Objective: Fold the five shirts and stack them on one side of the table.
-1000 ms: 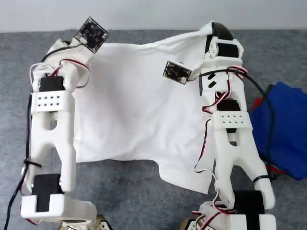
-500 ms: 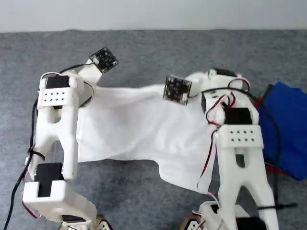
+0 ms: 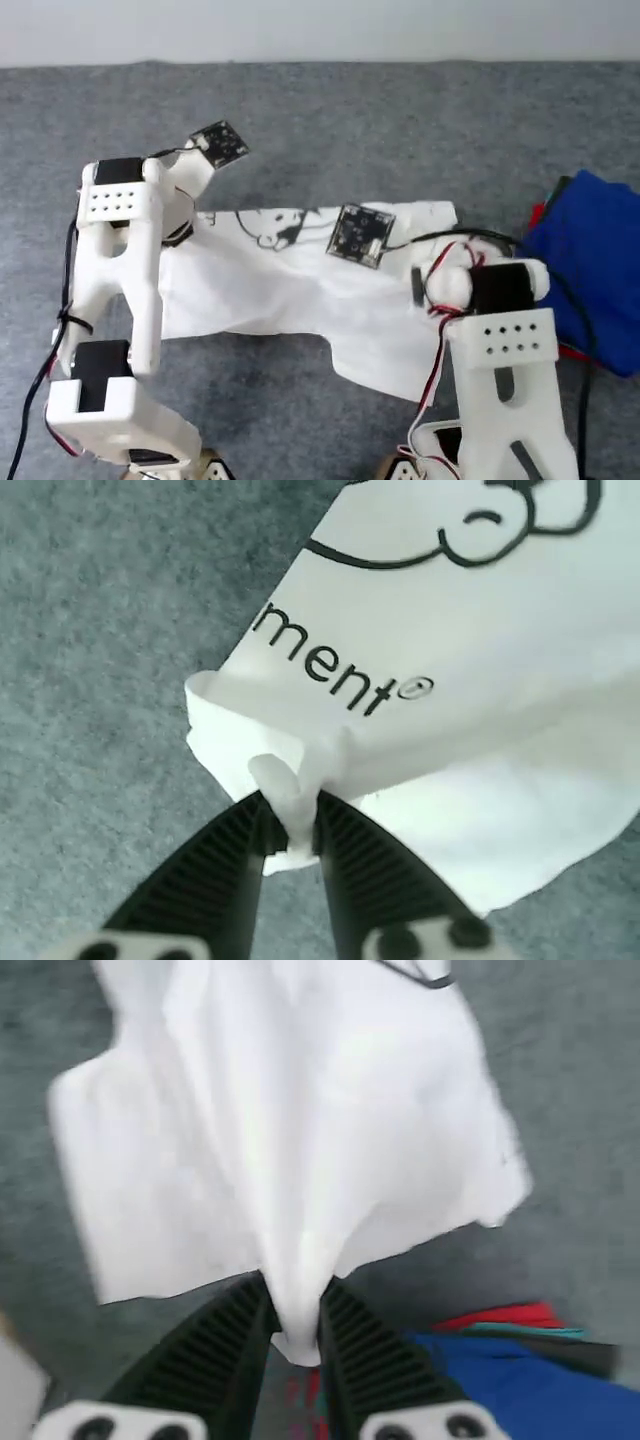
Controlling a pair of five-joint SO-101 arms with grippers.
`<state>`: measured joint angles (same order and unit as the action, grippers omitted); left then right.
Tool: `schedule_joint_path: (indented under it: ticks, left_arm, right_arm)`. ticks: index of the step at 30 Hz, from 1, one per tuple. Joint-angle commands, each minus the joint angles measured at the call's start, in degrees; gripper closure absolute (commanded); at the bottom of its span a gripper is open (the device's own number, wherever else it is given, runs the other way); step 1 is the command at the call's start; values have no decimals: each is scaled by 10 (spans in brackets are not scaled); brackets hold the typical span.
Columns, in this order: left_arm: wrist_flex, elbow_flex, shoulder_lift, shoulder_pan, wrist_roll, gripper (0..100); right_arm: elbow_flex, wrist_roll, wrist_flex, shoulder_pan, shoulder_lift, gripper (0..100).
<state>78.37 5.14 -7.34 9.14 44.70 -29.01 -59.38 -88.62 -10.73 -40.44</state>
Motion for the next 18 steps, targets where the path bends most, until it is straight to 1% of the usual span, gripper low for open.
schedule_joint_path:
  ticks: [1, 5, 10, 18]
  left_arm:
    - [3, -22, -2, 23, -19, 984]
    - [28, -22, -29, 32, -18, 984]
    - [54, -22, -48, 29, -18, 984]
    - [93, -22, -47, 26, -17, 984]
  right_arm:
    - [8, 36, -55, -28, -17, 986]
    - [-33, 40, -84, -55, -22, 987]
    - [-69, 67, -91, -53, -22, 987]
    - [-89, 69, -89, -51, -20, 983]
